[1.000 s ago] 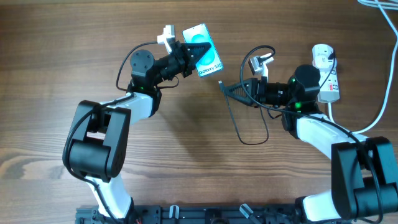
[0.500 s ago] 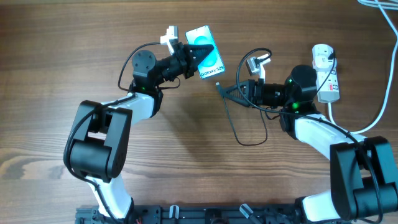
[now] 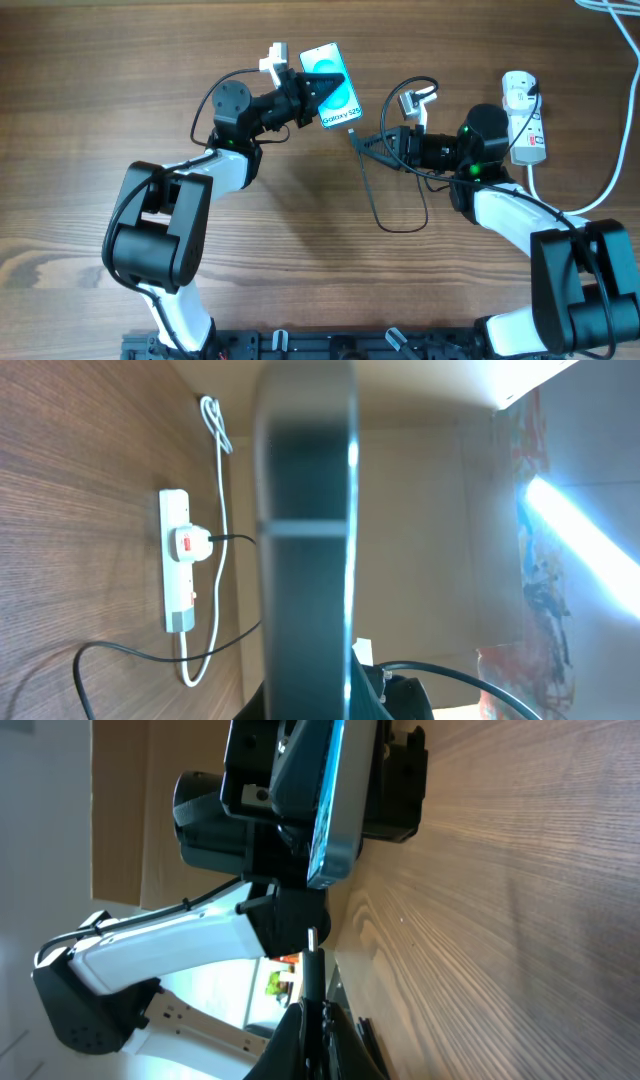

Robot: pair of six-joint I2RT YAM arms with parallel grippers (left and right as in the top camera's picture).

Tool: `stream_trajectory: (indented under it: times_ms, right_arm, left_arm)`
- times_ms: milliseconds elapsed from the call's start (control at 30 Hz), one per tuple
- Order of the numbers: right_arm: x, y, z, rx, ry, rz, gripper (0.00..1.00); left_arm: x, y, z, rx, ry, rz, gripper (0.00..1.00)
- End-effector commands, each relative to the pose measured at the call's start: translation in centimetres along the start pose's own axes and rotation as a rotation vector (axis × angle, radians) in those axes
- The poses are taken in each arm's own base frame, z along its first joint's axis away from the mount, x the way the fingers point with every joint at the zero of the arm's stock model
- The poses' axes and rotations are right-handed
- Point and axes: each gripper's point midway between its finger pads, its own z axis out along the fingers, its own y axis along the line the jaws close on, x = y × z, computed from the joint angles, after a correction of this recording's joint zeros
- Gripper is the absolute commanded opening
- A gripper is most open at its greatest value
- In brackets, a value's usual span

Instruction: Plug charger to phone and switch on socket

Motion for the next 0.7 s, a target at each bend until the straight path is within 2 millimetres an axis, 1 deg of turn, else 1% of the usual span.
stream_trajectory:
  times_ms: [0,133,333,667]
  right_arm:
    - [-0.25,-0.09,-0.01,0.011,-0.026,-0.036,0.04]
    - [-0.1,-0.39,0.17,0.013,-0.019,-0.027,0.04]
    - [0.36,-0.15,0.75,0.005,-0.001,-0.037,0.04]
    - [-0.06,-0.28,0.75,0.014,-0.024,-0.037,0.04]
  left_arm:
    - [-0.01,-0.94,0.48,0.022,0.018,0.021,0.04]
    - [-0.02,-0.93,0.48,0.022,0.017,0.021,0.04]
    - [-0.02,-0.93,0.48,0.022,0.017,0.025,0.04]
    - [-0.02,-0.93,0.48,0.022,0.017,0.033,0.04]
